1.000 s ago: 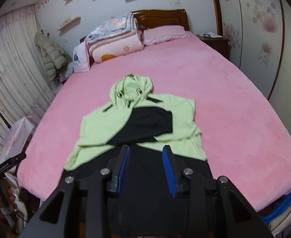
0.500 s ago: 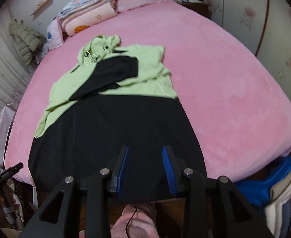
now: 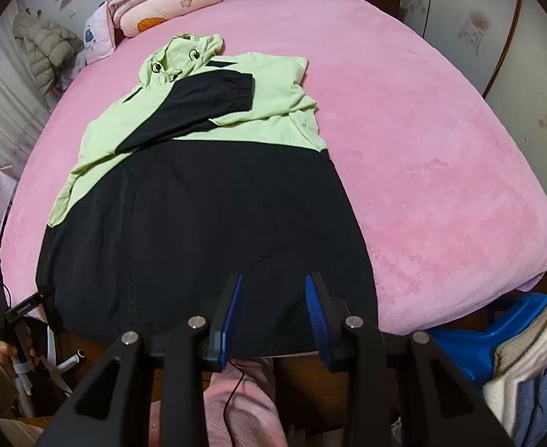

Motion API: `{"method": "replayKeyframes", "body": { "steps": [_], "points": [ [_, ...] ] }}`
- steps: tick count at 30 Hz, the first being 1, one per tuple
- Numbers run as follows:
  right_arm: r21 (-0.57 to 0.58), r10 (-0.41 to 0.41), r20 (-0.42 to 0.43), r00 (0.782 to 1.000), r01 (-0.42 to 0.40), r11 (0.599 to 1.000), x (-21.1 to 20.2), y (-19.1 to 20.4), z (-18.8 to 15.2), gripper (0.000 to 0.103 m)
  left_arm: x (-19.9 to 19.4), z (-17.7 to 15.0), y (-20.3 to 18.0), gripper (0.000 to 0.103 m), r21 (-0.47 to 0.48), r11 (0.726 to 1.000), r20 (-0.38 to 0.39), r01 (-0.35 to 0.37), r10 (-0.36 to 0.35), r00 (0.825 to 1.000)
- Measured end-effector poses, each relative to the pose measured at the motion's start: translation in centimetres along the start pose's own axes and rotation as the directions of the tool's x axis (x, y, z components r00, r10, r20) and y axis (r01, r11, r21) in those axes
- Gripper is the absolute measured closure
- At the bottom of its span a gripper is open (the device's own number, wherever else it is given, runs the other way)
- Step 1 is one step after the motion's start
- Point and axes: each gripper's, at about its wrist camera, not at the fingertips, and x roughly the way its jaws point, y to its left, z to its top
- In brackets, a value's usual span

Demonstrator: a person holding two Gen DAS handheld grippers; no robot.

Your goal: Fold large clothes

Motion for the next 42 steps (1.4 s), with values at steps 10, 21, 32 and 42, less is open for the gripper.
{"method": "replayKeyframes", "body": {
  "steps": [10, 21, 32, 42],
  "points": [
    [0.097, -0.055, -0.086, 0.995, 0.063, 0.993, 3.6, -6.6, -0.8, 0.068, 0.5, 0.2, -3.6, 0.071, 0.116, 0.992, -0.083, 0.041, -0.032, 0.996],
    [0.105, 0.04, -0.181, 0.983, -0.021, 0.994, 8.4, -10.1, -1.7, 0.069, 0.1, 0.5, -3.5, 0.067, 0.15, 0.988, -0.167, 0.029, -0.004, 0.986],
    [0.086, 0.14, -0.213, 0.967, -0.124, 0.989, 9.0, -9.1, -2.8, 0.069, 0.9, 0.0, -4.2, 0.073, 0.114, 0.993, -0.196, -0.009, 0.031, 0.98],
    [-0.007, 0.155, -0.182, 0.971, -0.158, 0.987, 4.3, -6.6, -0.8, 0.094, -3.5, 1.9, -4.2, 0.099, 0.049, 0.999, -0.215, -0.011, 0.021, 0.976]
  ]
}}
